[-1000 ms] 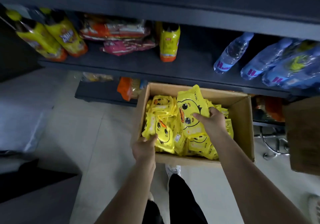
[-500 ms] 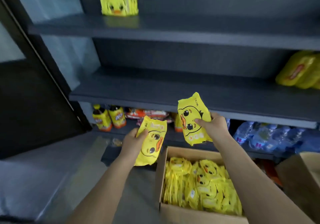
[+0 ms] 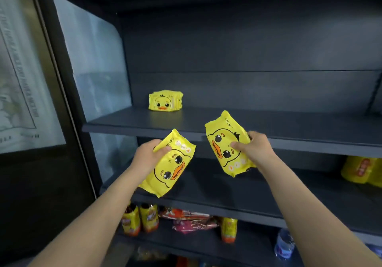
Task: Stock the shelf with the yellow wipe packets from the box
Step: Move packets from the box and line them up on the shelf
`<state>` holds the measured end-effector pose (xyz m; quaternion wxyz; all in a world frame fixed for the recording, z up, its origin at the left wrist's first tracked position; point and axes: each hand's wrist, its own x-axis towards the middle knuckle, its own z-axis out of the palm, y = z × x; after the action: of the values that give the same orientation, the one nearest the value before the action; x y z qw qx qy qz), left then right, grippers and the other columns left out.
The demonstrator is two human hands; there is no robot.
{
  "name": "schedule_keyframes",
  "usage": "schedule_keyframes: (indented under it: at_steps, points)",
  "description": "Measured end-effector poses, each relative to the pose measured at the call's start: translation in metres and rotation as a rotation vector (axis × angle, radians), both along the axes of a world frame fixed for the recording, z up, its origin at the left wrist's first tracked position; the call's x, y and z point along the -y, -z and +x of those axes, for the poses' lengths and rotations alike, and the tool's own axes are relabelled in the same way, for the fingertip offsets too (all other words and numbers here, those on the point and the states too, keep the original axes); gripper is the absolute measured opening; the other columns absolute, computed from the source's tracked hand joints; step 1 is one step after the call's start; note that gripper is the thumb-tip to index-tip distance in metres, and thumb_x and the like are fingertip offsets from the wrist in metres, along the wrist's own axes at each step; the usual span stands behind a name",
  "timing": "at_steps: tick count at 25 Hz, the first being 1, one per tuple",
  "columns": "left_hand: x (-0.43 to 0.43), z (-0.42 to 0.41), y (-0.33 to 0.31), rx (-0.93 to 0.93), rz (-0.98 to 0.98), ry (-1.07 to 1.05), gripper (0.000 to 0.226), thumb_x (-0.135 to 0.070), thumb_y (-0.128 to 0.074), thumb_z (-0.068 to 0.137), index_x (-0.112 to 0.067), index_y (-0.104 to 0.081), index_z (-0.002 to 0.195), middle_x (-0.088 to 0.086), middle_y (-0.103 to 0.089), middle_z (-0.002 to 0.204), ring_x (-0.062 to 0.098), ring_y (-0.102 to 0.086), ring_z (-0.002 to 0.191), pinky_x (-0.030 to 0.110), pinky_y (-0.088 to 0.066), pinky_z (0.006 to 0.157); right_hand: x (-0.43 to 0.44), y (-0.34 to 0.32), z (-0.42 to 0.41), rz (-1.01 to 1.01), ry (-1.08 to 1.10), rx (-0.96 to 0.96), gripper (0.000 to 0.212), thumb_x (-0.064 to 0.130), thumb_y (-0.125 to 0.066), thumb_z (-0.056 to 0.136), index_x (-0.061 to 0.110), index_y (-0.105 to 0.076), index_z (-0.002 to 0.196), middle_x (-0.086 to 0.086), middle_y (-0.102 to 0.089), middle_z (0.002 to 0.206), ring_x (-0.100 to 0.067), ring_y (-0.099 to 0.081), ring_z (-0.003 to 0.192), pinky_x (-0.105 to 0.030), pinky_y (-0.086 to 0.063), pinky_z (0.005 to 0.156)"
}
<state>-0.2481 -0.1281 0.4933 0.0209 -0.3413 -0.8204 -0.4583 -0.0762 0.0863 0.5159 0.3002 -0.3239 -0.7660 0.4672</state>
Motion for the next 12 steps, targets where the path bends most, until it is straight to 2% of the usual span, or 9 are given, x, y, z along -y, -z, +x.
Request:
schedule_keyframes:
  at_steps: [3, 5, 10, 12]
  points:
    - [-0.007, -0.025, -0.037, -0.151, -0.049, 0.006, 0.02, -0.033, -0.059, 0.089, -0.018, -0.057, 0.074, -0.006, -0.058, 0.072, 0.012, -0.054, 0.069, 0.023, -0.037, 0.06, -0.012, -0.027, -0.022, 0.068, -0.005, 0.016, 0.029, 0.022, -0.074, 0.079, 0.01, -0.059, 0.1, -0.009, -0.067, 0.097, -0.027, -0.065, 0.088, -0.04, -0.055, 0.079]
    - [-0.011, -0.043, -0.059, -0.224, -0.055, 0.017, 0.014, -0.033, -0.061, 0.087, -0.02, -0.063, 0.085, -0.007, -0.061, 0.077, 0.011, -0.057, 0.073, 0.023, -0.041, 0.062, -0.019, -0.045, -0.041, 0.131, -0.013, 0.034, 0.028, 0.023, -0.074, 0.079, 0.009, -0.058, 0.097, -0.009, -0.066, 0.096, -0.026, -0.063, 0.086, -0.036, -0.053, 0.075]
    - [-0.024, -0.098, -0.096, -0.316, -0.147, 0.062, 0.025, -0.036, -0.066, 0.082, -0.012, -0.067, 0.088, 0.007, -0.066, 0.083, 0.023, -0.061, 0.079, 0.04, -0.047, 0.071, -0.024, -0.077, -0.088, 0.196, -0.005, 0.048, 0.025, 0.022, -0.074, 0.08, 0.01, -0.056, 0.093, -0.006, -0.061, 0.09, -0.024, -0.058, 0.081, -0.031, -0.046, 0.069]
    - [-0.032, -0.132, -0.104, -0.333, -0.153, 0.094, 0.024, -0.037, -0.067, 0.082, -0.013, -0.067, 0.085, 0.008, -0.066, 0.082, 0.027, -0.062, 0.078, 0.042, -0.048, 0.07, -0.024, -0.083, -0.113, 0.231, 0.014, 0.067, 0.025, 0.022, -0.074, 0.079, 0.011, -0.055, 0.09, -0.006, -0.06, 0.088, -0.023, -0.058, 0.079, -0.031, -0.046, 0.068]
